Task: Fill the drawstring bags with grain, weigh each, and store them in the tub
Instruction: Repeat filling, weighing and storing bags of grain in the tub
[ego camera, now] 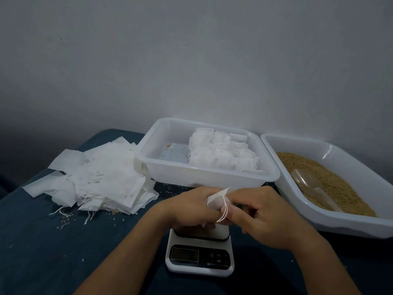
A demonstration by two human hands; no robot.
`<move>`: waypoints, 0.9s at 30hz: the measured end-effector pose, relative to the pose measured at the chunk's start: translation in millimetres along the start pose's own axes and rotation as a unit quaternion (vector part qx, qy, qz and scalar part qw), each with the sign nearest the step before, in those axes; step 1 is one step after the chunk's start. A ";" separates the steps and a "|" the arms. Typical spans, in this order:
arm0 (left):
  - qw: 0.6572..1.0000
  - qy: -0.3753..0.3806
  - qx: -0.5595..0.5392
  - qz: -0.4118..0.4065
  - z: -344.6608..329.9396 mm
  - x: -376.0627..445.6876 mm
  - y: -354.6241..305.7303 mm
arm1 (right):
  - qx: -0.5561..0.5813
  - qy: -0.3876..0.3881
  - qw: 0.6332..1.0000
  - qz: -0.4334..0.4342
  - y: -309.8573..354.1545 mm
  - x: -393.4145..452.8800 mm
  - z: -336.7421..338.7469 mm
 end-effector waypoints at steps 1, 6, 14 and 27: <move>1.000 -0.002 -0.001 -0.001 -0.3 0.5 0.0 | 0.004 0.002 1.000 -0.004 0.5 -1.0 1.9; 0.997 -0.070 -0.018 0.025 10.9 5.7 9.1 | 0.000 -0.074 0.997 -0.036 -8.0 -0.2 45.6; 0.993 -0.118 0.021 -0.014 18.3 7.2 12.7 | -0.268 -0.203 0.877 -0.343 -199.2 -38.0 160.5; 0.985 -0.171 0.034 0.002 25.0 7.6 19.4 | -0.458 0.090 0.774 -0.427 -291.3 -76.9 143.8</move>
Point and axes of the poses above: each hand's wrist, its own x-axis towards the middle knuckle, its own z-axis out of the back of the hand, y = z × x, the point moved 9 cm from there along x, towards the middle knuckle, and after that the axes turned 13 degrees about -y, right-handed, at the moved point
